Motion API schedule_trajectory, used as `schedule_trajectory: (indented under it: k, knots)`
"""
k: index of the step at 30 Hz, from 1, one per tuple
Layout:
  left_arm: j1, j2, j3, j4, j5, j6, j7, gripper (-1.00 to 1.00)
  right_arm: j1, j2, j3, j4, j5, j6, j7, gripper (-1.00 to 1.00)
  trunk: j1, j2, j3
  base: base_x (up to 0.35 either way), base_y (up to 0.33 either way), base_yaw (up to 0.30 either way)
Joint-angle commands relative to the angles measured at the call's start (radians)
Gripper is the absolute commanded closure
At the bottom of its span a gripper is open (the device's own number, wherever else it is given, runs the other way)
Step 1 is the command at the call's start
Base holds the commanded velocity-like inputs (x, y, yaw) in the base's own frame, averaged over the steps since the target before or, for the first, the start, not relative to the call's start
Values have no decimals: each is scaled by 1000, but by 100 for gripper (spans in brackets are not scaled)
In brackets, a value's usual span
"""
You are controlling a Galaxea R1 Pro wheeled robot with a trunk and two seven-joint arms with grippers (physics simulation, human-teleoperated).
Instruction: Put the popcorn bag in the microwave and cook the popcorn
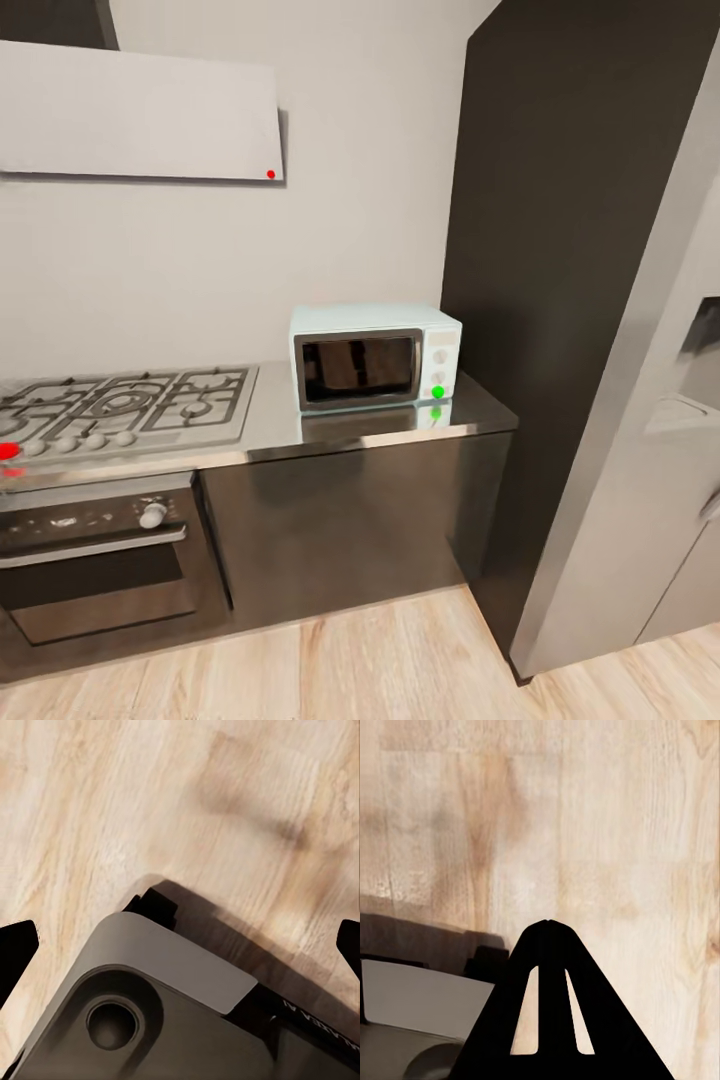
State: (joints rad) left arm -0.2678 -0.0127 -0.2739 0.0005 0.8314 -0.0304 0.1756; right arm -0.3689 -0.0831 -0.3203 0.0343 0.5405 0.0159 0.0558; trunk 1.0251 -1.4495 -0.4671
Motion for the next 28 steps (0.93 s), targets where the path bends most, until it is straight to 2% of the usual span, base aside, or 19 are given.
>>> schedule_trajectory:
  k: [1, 16, 17, 28]
  knots:
    - [-1, -1, -8, 0, 8, -2, 4, -100, -1, -1, -8, 1, 9, 0, 2, 100, 0, -1, -1, 0, 0, 279]
    - [6, 1, -10, 1, 1, 4, 3, -100, -1, -1, -8, 1, 9, -3, 2, 100, 0, -1, -1, 0, 0, 281]
    - [6, 30, -18, -11, -201, -14, -10, -100, 91, 34, -12, -11, -168, -14, -1, 100, 0, -1, -1, 0, 0, 0]
    - [6, 30, -18, -11, -201, -14, -10, -100, 91, 34, -13, -11, -169, -14, -1, 100, 0, -1, -1, 0, 0, 0]
